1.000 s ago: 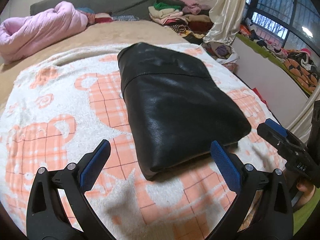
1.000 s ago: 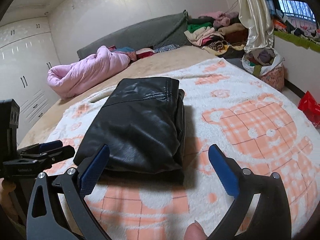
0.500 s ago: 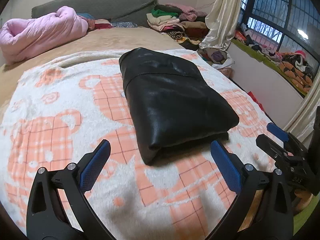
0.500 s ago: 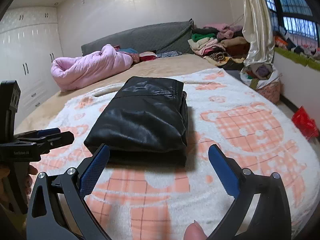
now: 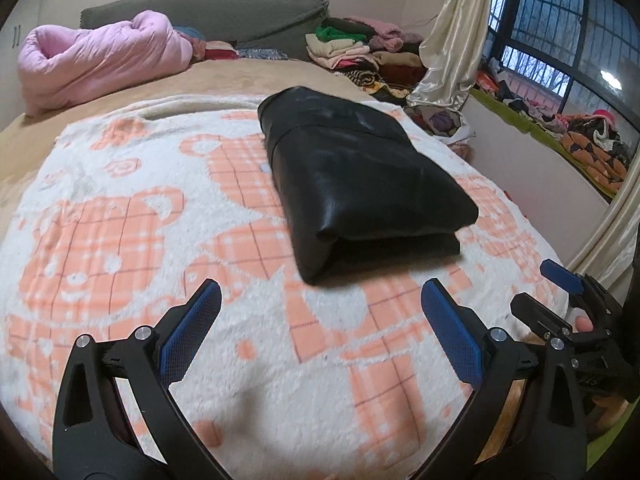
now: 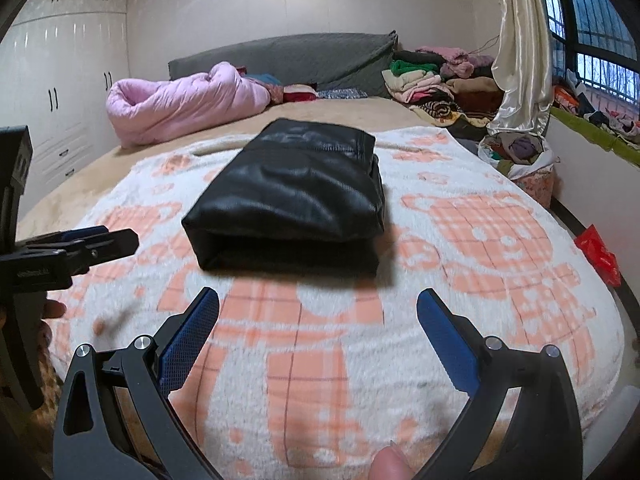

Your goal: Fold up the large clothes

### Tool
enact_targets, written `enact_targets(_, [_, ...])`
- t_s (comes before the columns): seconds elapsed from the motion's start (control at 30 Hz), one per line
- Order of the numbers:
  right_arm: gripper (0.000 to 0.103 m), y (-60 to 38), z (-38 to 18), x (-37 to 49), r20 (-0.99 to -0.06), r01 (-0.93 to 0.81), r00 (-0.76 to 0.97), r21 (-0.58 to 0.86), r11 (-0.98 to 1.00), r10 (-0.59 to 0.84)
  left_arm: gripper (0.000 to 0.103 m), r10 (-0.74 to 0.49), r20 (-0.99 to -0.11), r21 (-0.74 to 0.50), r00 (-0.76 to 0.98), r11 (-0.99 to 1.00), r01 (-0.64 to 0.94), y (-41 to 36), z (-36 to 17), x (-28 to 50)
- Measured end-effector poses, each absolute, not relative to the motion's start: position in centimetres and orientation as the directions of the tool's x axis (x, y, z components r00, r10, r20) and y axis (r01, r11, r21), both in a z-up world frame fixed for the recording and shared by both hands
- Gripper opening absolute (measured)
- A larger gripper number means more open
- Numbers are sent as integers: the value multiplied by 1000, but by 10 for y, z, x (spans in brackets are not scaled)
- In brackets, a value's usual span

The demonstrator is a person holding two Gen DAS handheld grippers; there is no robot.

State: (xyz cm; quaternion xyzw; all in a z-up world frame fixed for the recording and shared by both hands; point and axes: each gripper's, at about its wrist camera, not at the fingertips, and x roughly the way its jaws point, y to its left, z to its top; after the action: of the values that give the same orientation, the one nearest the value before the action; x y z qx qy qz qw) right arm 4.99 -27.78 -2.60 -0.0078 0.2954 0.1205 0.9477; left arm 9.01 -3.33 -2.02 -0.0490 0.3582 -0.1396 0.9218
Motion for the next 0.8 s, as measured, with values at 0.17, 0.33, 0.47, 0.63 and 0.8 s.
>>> enact_targets(0.17, [99,-281,-29,48,-567,-226,794,61,972,220,94,-286,-654,-194,701,958,211,-28,-26,82])
enact_targets(0.33, [99,-281,-31,48,-575,-229,787,64,971,223,94,-272,-651,-193,709,962,192,-23,-26,81])
enact_targets(0.47, [99,-280,-32,50,-583,-232,781,63,971,225,94,-268,-650,-185,711,963,193,-24,-24,80])
enact_targets(0.63, [99,-280,-33,51,-588,-236,775,71,969,232,94,-273,-655,-188,705,962,197,-25,-25,81])
enact_targets(0.8, [99,-280,-35,54,-593,-234,771,74,970,231,94,-271,-654,-188,706,963,195,-25,-25,80])
